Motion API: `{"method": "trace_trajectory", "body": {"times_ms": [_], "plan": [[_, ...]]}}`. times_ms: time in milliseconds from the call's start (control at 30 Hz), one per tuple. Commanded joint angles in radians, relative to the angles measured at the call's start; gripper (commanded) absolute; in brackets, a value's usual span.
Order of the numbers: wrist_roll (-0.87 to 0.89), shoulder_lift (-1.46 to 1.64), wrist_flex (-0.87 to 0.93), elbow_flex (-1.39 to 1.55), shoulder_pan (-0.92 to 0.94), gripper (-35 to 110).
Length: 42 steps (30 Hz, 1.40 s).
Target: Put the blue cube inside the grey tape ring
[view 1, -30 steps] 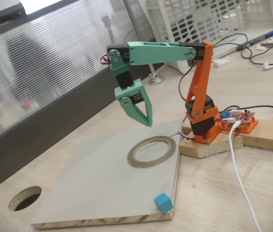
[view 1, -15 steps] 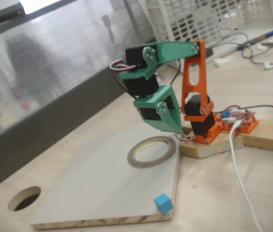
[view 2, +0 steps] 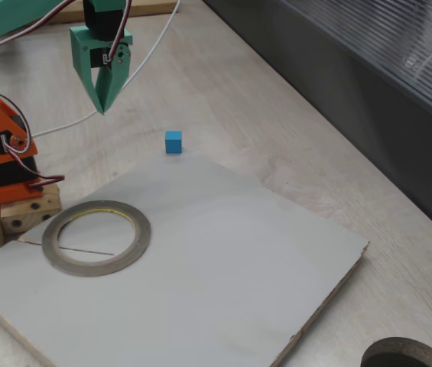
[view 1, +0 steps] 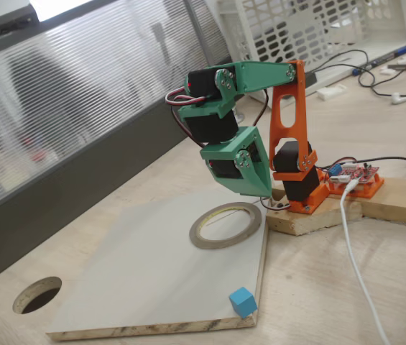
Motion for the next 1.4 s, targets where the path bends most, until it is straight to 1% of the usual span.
{"method": "trace_trajectory", "body": {"times_ms": [0, 233, 467, 733, 867, 1267, 1367], "plan": [[0.008, 0.026, 0.025, -0.011, -0.009, -1], [0.008, 0.017, 0.023, -0.012, -0.008, -1], [0.008, -0.279, 0.012, -0.041, -0.008, -1], [0.008, -0.494, -0.189, -0.390, -0.005, -1], [0.009, -0.609, -0.195, -0.497, 0.003, -1], [0.017, -0.637, -0.207, -0.511, -0.008, -1], [0.017, -0.673, -0.207, -0.511, -0.043, -1]]}}
